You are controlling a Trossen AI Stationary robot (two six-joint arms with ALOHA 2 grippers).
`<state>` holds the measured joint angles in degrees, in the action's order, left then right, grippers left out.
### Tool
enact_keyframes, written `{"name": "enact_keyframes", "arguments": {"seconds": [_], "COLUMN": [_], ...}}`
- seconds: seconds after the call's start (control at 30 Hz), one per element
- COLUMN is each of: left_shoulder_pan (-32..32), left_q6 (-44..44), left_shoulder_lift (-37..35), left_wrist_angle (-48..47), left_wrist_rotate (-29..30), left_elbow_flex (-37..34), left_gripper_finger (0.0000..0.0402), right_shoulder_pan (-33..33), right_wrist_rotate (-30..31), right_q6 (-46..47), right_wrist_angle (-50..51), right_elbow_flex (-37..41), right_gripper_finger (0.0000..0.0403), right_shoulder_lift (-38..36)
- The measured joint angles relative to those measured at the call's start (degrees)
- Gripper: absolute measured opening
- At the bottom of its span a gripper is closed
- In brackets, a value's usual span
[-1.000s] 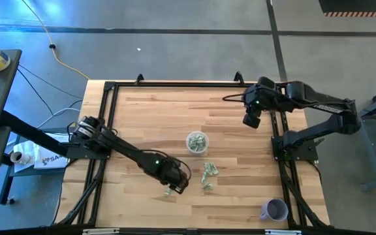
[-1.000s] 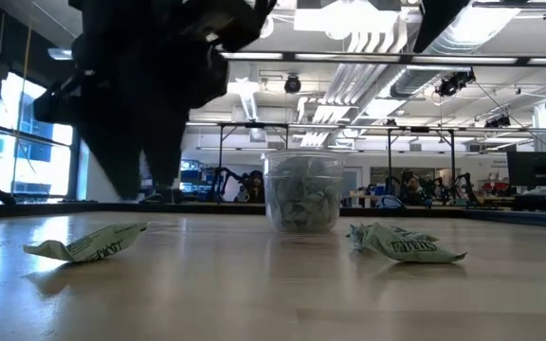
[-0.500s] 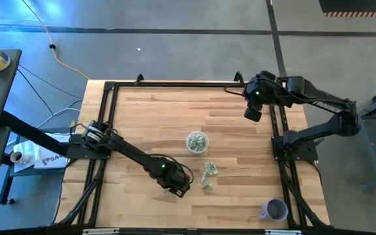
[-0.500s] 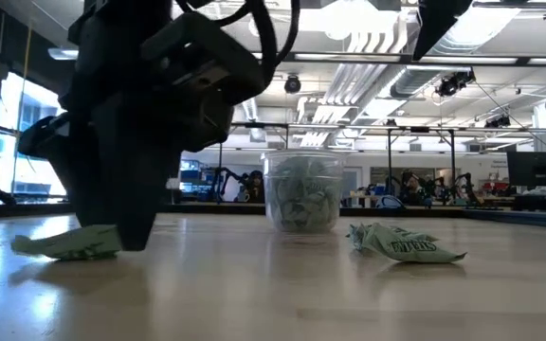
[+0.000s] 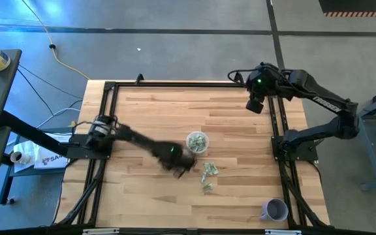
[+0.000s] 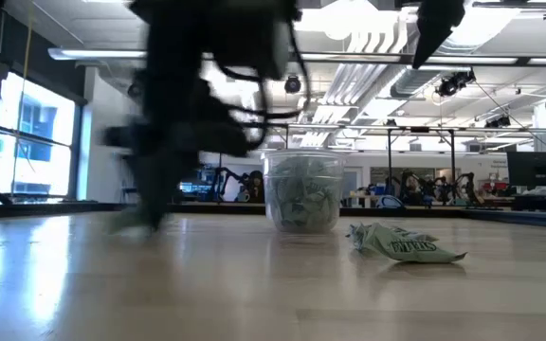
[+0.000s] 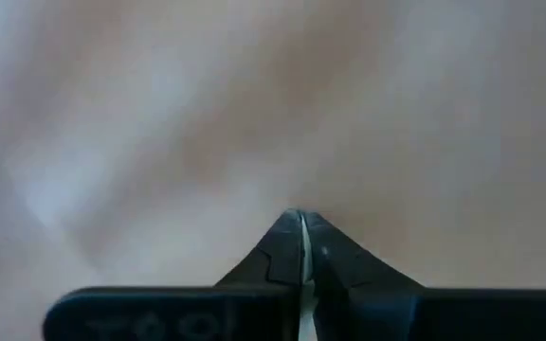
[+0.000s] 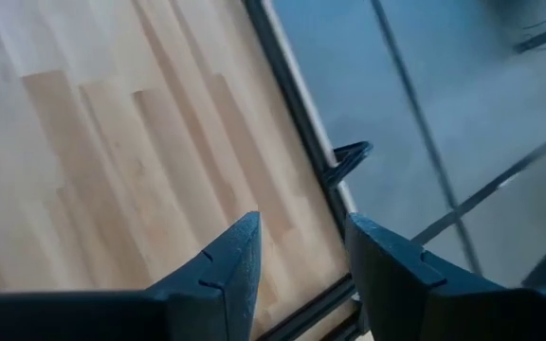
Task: Pick and place Stevia / Truvia into bins
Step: Put the white stevia packet into the transparent container
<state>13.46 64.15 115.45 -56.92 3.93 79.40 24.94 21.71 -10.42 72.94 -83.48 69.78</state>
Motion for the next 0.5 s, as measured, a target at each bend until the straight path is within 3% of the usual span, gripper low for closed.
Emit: {"name": "enact_keyframes", "arguments": {"seconds": [0.1,0.33,0.5], "left_shoulder_pan": [-5.62,-12.67,-15.46], "left_q6": [-7.67,-24.83,-28.57], "left_shoulder_lift": [-0.46,-1.6,-1.67], "left_wrist_angle": [0.11,-0.23,-0.67], "left_wrist_rotate": [7.72,15.58,18.92], "left_elbow_flex": [5.94,25.16,28.91], "left_gripper_finger": [0.003,0.003,0.003], "right_shoulder_pan": [1.19,1.95,1.91], "right_wrist_rotate": [-3.1,-5.52,-5.69], "right_q6": [-0.09,3.75,7.76], "right_wrist_angle": [1.36,4.08,4.8], "right_elbow_flex": [0.0,-0.01,0.0], "right_gripper_finger": [0.0145,0.0146,0.0141], "right_shoulder_lift": [-0.21,-2.63,-5.94]}}
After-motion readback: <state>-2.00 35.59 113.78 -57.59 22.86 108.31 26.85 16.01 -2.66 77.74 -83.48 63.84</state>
